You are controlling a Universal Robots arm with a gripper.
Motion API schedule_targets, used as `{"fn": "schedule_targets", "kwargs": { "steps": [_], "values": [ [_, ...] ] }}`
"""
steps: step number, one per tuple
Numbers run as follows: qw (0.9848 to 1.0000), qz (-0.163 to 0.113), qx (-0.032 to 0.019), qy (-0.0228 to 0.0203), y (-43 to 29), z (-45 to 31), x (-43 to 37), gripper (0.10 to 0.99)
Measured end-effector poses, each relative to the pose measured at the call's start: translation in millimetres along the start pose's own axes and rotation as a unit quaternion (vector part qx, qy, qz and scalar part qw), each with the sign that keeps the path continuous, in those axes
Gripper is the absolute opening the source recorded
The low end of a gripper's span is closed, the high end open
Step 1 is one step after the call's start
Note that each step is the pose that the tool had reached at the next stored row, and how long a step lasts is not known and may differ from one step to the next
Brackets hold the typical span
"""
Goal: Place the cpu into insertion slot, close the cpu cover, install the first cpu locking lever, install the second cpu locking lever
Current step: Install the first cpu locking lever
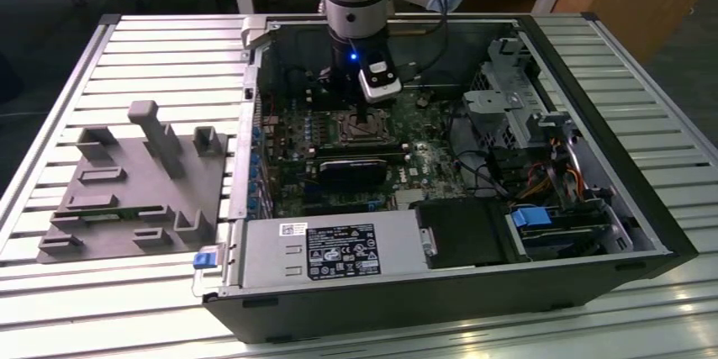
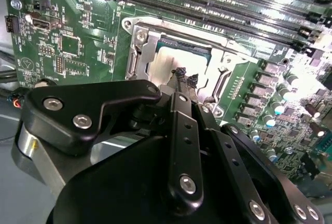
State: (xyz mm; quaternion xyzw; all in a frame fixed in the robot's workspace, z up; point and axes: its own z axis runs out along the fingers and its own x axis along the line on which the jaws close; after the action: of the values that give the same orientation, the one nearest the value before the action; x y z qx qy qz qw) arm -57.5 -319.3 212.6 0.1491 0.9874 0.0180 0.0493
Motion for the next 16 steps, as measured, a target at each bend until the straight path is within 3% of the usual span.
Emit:
{"fn": "schedule_targets", "kwargs": {
  "steps": [5,12,16],
  "values": [
    [1.0,0.0,0.0031,-0.0009,0.0,-1.5,-0.1,0.106],
    [0.9999,-0.002,0.015,-0.0046,0.9,-18.3,-1.7,0.106],
    [0.9999,-0.002,0.0161,-0.005,1.0,-19.7,-1.8,0.106]
  ]
}}
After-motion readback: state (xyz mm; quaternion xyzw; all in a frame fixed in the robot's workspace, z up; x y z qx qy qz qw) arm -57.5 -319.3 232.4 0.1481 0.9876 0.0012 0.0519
